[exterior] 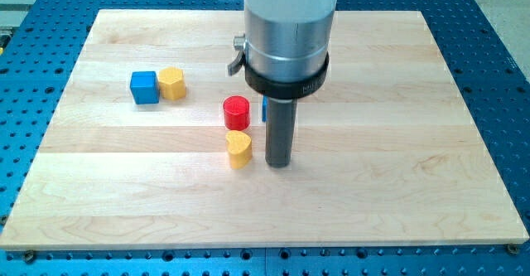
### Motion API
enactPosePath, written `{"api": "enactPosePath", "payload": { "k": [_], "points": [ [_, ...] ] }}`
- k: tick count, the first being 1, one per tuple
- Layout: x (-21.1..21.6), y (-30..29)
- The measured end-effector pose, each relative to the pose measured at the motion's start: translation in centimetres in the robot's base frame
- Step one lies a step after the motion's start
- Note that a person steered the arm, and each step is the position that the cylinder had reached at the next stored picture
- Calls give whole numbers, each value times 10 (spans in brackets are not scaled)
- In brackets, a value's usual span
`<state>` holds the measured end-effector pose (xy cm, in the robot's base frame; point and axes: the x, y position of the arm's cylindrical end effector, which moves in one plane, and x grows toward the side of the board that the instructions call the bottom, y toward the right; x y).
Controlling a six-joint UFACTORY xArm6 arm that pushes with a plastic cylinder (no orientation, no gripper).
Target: Move the heart diagonally to the red circle
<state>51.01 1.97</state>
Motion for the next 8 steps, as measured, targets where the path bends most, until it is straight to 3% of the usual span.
{"api": "enactPosePath", "payload": {
  "k": [3,4,6,8],
  "points": [
    [0,-144],
    [1,-167],
    [47,-170],
    [50,-229]
  ]
}}
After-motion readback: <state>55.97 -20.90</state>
